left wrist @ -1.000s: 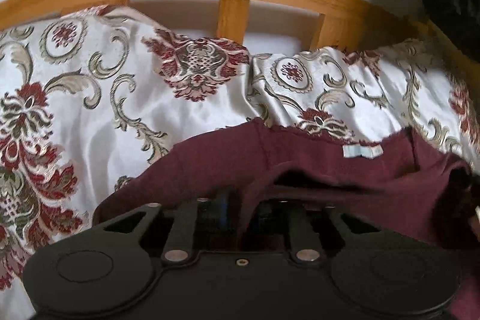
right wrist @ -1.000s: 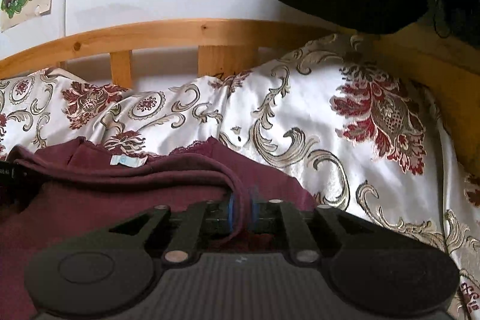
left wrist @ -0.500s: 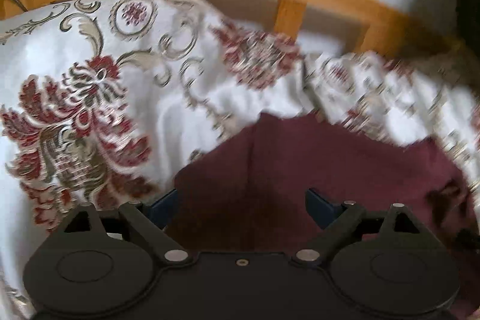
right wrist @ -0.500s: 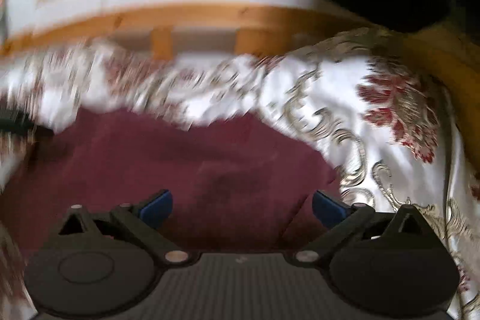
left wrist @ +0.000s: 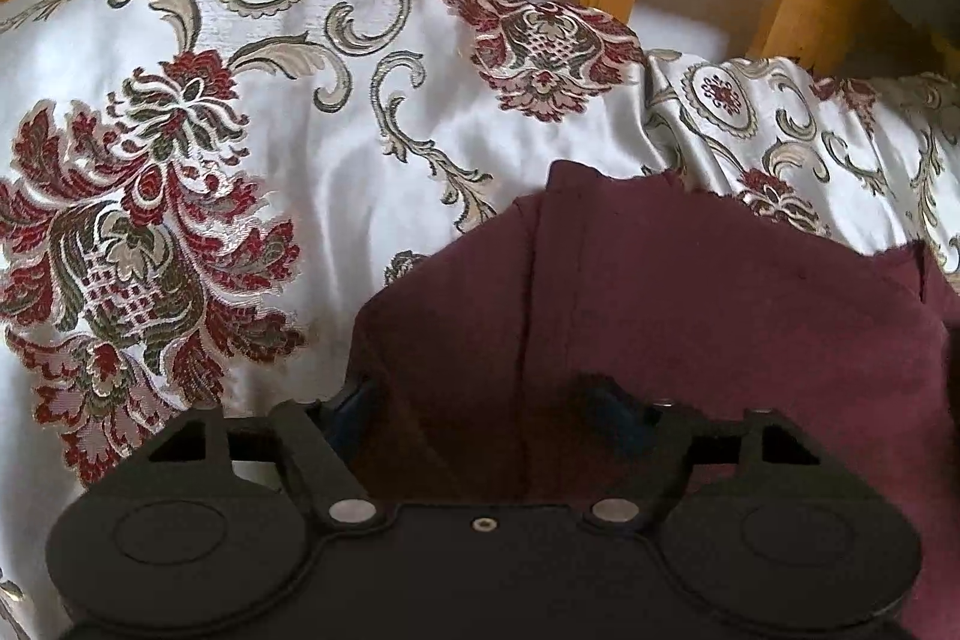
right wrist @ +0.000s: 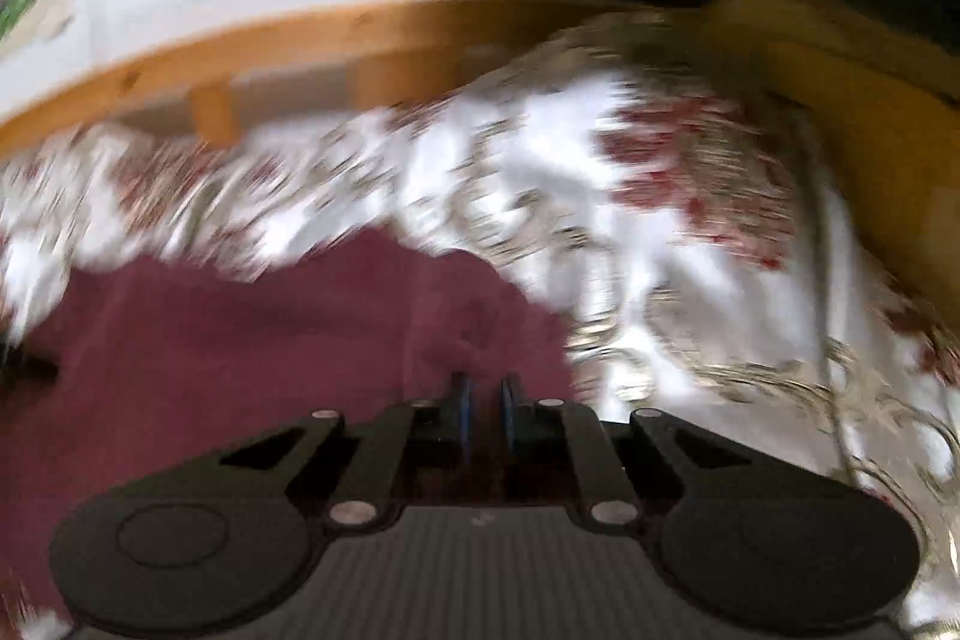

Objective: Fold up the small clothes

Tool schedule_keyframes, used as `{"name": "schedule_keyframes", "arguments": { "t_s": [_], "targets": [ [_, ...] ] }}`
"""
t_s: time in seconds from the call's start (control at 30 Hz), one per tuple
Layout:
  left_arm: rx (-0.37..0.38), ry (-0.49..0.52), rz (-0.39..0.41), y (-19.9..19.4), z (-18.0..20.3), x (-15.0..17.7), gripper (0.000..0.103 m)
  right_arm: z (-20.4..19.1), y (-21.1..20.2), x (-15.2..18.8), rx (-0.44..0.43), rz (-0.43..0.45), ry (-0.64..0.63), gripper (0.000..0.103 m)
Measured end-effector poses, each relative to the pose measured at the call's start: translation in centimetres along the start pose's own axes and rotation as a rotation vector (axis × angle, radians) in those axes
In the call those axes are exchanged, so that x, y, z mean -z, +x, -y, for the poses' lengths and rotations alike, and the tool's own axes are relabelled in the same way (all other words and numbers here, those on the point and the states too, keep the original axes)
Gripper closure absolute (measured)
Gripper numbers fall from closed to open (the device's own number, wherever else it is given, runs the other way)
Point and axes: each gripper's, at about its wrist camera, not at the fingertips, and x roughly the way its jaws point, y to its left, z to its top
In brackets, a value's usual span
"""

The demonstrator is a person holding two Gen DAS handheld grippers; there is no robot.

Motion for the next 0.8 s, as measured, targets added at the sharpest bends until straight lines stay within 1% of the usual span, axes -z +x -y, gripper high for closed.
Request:
{"name": "schedule_keyframes", "arguments": {
  "t_s": [0.07, 0.1, 0.17, 0.2, 0.23, 0.27, 0.3, 0.33, 0.37, 0.43, 0.5, 0.53, 0.57, 0.63, 0.7, 0.8],
  "targets": [
    [0.006, -0.009, -0.003, 0.0, -0.2, 0.0, 0.040, 1.8, 0.0, -0.2, 0.041, 0.004, 0.091, 0.090],
    [0.011, -0.010, -0.003, -0.1, -0.2, 0.0, 0.042, 2.6, 0.1, -0.2, 0.050, -0.003, 0.129, 0.089],
    [0.023, -0.008, -0.002, -0.4, -0.2, 0.1, 0.050, 3.8, 0.3, 0.2, 0.055, -0.021, 0.185, 0.087],
    [0.030, -0.004, -0.003, -0.5, -0.2, 0.2, 0.052, 4.2, 0.4, 0.4, 0.049, -0.029, 0.210, 0.083],
    [0.038, 0.000, -0.004, -0.7, -0.1, 0.2, 0.055, 4.5, 0.5, 0.5, 0.040, -0.036, 0.228, 0.075],
    [0.045, 0.004, -0.005, -0.7, -0.1, 0.3, 0.057, 4.7, 0.3, 0.8, 0.033, -0.041, 0.241, 0.070],
    [0.057, 0.007, -0.008, -0.8, -0.1, 0.4, 0.060, 4.8, 0.2, 1.0, 0.028, -0.041, 0.250, 0.063],
    [0.073, 0.008, -0.016, -0.8, -0.1, 0.5, 0.065, 4.9, 0.3, 1.1, 0.026, -0.040, 0.255, 0.058],
    [0.092, 0.003, -0.031, -0.7, -0.1, 0.6, 0.065, 4.8, 0.2, 1.1, 0.025, -0.039, 0.258, 0.055],
    [0.105, -0.003, -0.038, -0.7, -0.1, 0.8, 0.065, 4.6, -0.3, 1.3, 0.016, -0.037, 0.261, 0.042],
    [0.102, 0.012, -0.037, -0.6, 0.1, 0.9, 0.069, 4.5, -0.8, 1.5, 0.007, -0.036, 0.266, 0.038],
    [0.103, 0.021, -0.036, -0.6, 0.1, 0.9, 0.080, 4.3, -1.1, 1.6, 0.004, -0.036, 0.267, 0.037],
    [0.101, 0.024, -0.032, -0.6, 0.1, 1.0, 0.088, 4.3, -1.3, 1.7, 0.001, -0.038, 0.269, 0.036],
    [0.098, 0.023, -0.013, -0.8, 0.2, 1.0, 0.095, 4.2, -1.9, 2.0, 0.000, -0.039, 0.275, 0.032],
    [0.096, -0.017, 0.019, -1.2, -0.1, 1.2, 0.097, 4.2, -2.7, 2.2, -0.001, -0.033, 0.285, 0.031],
    [0.097, -0.099, 0.077, -2.8, -1.1, 1.5, 0.098, 4.3, -3.9, 2.4, 0.011, -0.016, 0.293, 0.025]
  ]
}}
